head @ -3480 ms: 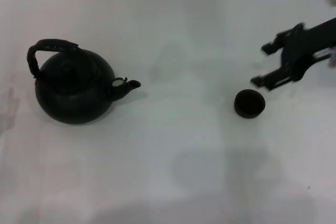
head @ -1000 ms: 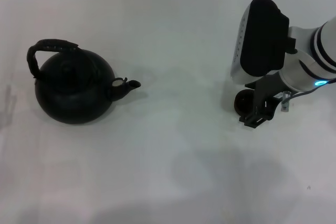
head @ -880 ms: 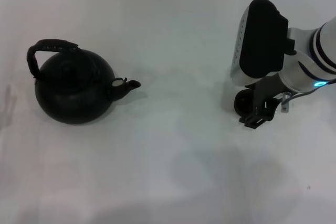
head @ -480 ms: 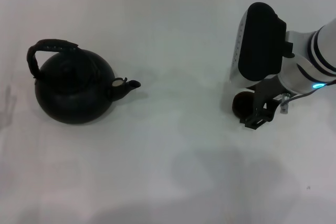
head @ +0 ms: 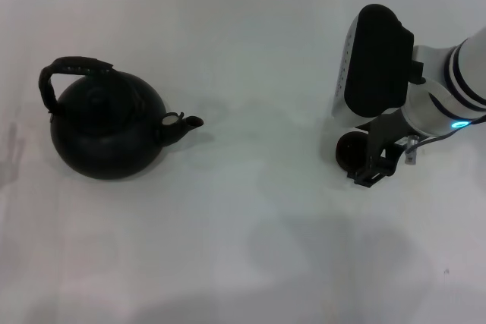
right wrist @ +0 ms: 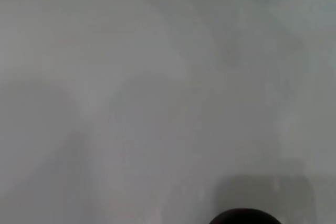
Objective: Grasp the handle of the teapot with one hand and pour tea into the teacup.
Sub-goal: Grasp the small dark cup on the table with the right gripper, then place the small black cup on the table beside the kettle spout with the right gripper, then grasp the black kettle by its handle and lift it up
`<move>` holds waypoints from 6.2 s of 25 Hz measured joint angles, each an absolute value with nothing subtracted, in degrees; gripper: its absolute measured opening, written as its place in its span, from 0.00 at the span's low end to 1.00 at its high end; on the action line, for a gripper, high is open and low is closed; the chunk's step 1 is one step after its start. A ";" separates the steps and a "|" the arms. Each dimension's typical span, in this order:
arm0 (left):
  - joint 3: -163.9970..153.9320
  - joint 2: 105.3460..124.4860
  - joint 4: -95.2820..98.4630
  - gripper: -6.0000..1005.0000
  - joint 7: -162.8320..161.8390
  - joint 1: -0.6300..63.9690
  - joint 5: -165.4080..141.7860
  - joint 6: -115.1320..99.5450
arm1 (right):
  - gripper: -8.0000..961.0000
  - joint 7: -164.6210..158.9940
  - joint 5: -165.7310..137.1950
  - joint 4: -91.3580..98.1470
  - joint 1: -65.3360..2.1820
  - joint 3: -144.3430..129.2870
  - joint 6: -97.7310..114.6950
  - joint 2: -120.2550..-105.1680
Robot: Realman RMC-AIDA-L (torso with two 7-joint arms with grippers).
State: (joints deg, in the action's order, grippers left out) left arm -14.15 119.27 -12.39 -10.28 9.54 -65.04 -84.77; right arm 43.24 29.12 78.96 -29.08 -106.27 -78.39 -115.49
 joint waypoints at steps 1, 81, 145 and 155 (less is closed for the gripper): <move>-14.15 119.27 -12.39 0.80 -10.28 9.54 -65.04 -84.77 | 0.88 43.24 29.12 78.94 -29.09 -106.32 -78.31 -115.49; -14.24 119.26 -13.17 0.80 -10.28 9.32 -65.12 -84.53 | 0.87 37.28 39.84 70.66 -42.16 -122.95 -60.69 -116.16; -19.00 119.36 -11.89 0.80 -18.65 10.32 -75.14 -84.99 | 0.86 142.09 155.31 12.81 -22.52 -77.57 -54.37 -115.75; -21.83 119.36 -11.66 0.80 -18.63 10.95 -75.73 -85.09 | 0.86 141.40 155.25 12.25 -22.85 -77.51 -54.13 -115.66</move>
State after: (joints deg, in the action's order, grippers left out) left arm -21.83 119.36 -11.66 -18.63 10.94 -75.73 -85.09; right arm 141.40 155.25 12.25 -22.85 -77.51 -54.13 -115.66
